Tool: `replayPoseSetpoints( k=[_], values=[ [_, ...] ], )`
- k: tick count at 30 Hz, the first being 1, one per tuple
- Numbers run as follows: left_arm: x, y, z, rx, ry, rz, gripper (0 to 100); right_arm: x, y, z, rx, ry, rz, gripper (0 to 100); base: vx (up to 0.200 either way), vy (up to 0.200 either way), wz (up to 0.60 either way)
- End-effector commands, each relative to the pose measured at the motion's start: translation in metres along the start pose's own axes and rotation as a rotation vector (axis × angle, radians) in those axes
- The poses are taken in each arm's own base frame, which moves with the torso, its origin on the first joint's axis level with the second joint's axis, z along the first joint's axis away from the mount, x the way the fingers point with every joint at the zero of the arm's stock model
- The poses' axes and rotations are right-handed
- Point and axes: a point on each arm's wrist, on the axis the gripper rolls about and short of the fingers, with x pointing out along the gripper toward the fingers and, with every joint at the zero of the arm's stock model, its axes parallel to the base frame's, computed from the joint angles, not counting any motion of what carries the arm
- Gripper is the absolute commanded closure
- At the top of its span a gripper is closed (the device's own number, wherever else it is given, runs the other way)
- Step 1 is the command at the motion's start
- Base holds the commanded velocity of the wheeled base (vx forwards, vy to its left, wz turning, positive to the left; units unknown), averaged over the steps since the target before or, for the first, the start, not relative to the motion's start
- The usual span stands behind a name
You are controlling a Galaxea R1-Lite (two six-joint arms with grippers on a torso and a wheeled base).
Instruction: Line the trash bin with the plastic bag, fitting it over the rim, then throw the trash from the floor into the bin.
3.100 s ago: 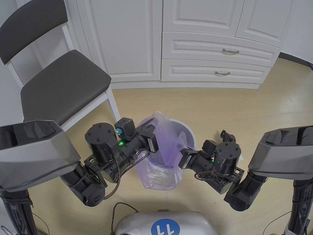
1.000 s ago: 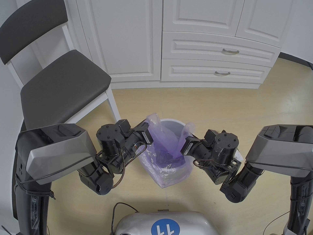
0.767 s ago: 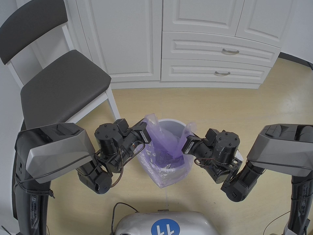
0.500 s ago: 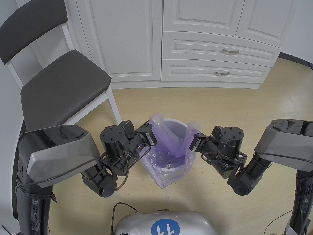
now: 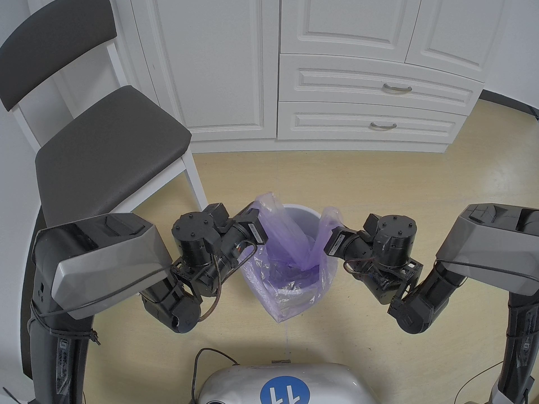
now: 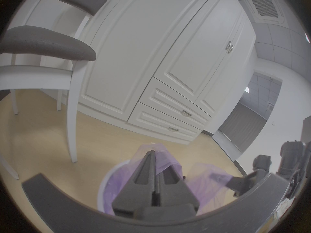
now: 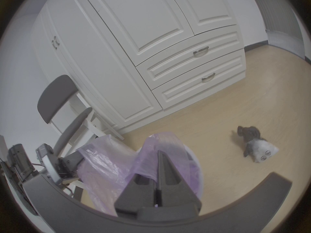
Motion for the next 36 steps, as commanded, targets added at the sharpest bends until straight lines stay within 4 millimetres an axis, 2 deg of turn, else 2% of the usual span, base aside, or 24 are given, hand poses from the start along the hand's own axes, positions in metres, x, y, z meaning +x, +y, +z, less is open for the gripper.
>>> replayPoseSetpoints(
  k=[1,2,7,10,13,14,16,17,22,26,28,32,36],
  values=[
    [0.003,0.015,0.012,0.0,-0.031,0.028,100,0.003,0.013,-0.014,0.04,0.019,0.027,100,0.0,0.0,0.0],
    [0.004,0.02,0.02,-0.009,-0.05,0.038,100,0.003,0.021,-0.015,0.072,0.021,0.049,100,0.0,0.0,0.0],
    [0.005,0.033,0.032,-0.015,-0.075,0.064,100,0.005,0.037,-0.008,0.086,0.0,0.086,100,0.0,0.0,0.0],
    [0.006,0.034,0.027,-0.03,-0.052,0.059,100,0.007,0.037,-0.005,0.084,0.006,0.081,100,0.0,0.0,0.0],
    [0.009,0.033,0.014,-0.04,-0.031,0.056,100,0.013,0.027,0.001,0.085,-0.006,0.059,100,0.0,0.0,0.0],
    [0.013,0.033,0.002,-0.042,-0.019,0.056,100,0.017,0.014,0.006,0.083,-0.017,0.027,100,0.0,0.0,0.0],
    [0.016,0.033,-0.002,-0.043,-0.018,0.057,100,0.02,0.006,0.01,0.083,-0.022,0.012,100,0.0,0.0,0.0],
    [0.017,0.033,-0.008,-0.044,-0.007,0.055,100,0.024,-0.003,0.013,0.084,-0.026,0.0,100,0.0,0.0,0.0],
    [0.016,0.026,-0.021,-0.047,0.014,0.053,100,0.036,-0.027,0.0,0.076,0.006,-0.034,100,0.0,0.0,0.0],
    [0.019,0.024,-0.029,-0.045,0.022,0.05,100,0.043,-0.038,-0.014,0.061,0.041,-0.059,100,0.0,0.0,0.0],
    [0.02,0.026,-0.031,-0.047,0.023,0.053,100,0.043,-0.04,-0.015,0.059,0.05,-0.066,100,0.0,0.0,0.0],
    [0.021,0.031,-0.033,-0.044,0.025,0.064,100,0.041,-0.047,-0.002,0.044,0.039,-0.092,100,0.0,0.0,0.0],
    [0.02,0.038,-0.019,-0.037,0.015,0.09,100,0.031,-0.055,0.023,-0.024,0.022,-0.106,100,0.0,0.0,0.0]
  ],
)
